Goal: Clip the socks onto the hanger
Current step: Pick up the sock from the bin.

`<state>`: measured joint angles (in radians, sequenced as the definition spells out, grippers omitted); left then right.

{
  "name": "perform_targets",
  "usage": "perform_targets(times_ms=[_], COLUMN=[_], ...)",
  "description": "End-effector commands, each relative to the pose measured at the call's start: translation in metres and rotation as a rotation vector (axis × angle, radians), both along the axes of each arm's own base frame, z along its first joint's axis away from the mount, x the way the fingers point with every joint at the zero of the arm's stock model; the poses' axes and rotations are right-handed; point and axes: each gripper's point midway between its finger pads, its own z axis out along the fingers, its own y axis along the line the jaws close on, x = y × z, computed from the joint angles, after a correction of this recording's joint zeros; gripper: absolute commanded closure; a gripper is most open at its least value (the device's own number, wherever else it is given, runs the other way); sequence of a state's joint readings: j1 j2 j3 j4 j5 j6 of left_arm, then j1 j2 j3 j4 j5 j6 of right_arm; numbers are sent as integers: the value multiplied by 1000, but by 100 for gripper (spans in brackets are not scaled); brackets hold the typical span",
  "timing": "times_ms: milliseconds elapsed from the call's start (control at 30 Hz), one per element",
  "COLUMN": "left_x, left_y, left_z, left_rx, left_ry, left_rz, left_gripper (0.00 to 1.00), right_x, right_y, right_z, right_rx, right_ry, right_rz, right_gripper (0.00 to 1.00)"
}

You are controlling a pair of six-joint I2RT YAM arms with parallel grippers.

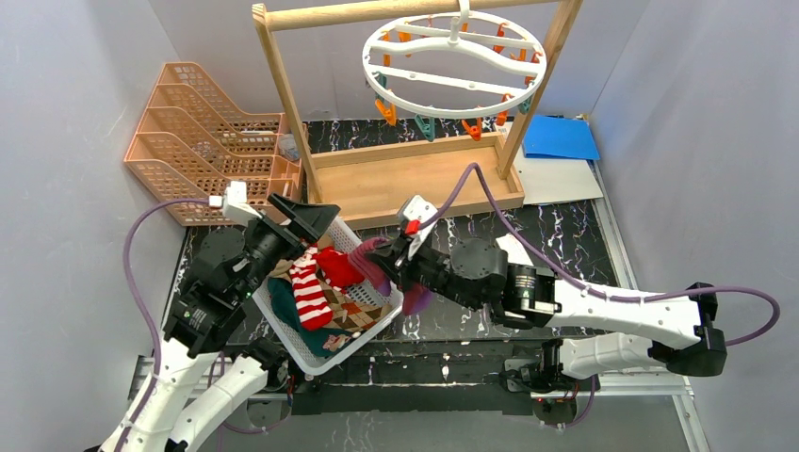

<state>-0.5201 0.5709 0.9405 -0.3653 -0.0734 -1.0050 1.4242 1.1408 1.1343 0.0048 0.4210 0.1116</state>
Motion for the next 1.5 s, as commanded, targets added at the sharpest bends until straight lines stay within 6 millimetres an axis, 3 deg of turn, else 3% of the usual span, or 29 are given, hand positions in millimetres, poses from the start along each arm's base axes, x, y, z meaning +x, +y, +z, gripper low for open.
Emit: perform_targets(times_ms=[0,233,267,367,567,833,1133,1467], left_x=[-16,-37,-45,-51,-59,-71,-80,-84], left_y=[-26,-22,-26,-31,-40,-36,-24,-20], left_z=[24,38,43,53,75,99,79,91], left_rx=[-94,-185,-245,-335,-470,-544,-448,-519], left_ry=[-73,-111,-95,-92,-90,-116,-69,-87], left_rz=[-167,-198,-234,-278,-356,-389,-331,-330], left_gripper=[2,2,1,2,2,2,1,2], right_x=[-8,-12,-13,-17,-19,-15,-6,-13], right_y=[-9,-15,-17,-16,-10,-6,-6,3], right_z=[69,99,114,127,137,137,155,172], right_rx=[260,406,470,518,558,563,588,633], right_ry=[-49,-45,-48,-54,-62,-74,-131,-144], right_rz=[43,58,61,84,100,83,34,78], right_gripper=[99,99,99,99,99,99,99,99])
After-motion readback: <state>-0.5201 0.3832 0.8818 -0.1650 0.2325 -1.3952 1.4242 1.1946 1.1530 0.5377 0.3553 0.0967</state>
